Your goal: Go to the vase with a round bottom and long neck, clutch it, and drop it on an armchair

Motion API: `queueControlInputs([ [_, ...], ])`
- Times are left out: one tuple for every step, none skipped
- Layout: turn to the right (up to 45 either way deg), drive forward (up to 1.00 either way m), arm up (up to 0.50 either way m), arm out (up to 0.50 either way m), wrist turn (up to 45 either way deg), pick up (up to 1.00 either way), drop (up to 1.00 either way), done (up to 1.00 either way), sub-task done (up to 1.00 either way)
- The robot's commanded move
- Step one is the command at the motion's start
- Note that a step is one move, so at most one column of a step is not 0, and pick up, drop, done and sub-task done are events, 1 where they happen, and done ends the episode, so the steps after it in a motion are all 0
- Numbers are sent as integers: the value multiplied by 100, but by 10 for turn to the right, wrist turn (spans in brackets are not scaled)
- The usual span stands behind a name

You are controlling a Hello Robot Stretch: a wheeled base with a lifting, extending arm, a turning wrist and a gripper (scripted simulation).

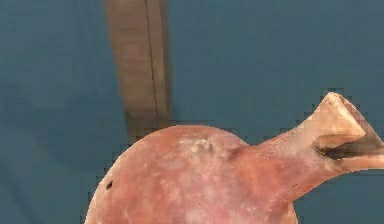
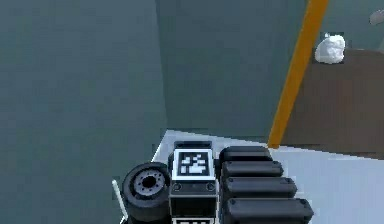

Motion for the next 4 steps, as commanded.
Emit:
queueControlInputs([
  [-450,0,0,0,0,0,0,0,0],
  [-390,0,0,0,0,0,0,0,0],
  [0,100,0,0,0,0,0,0,0],
  [0,45,0,0,0,0,0,0,0],
])
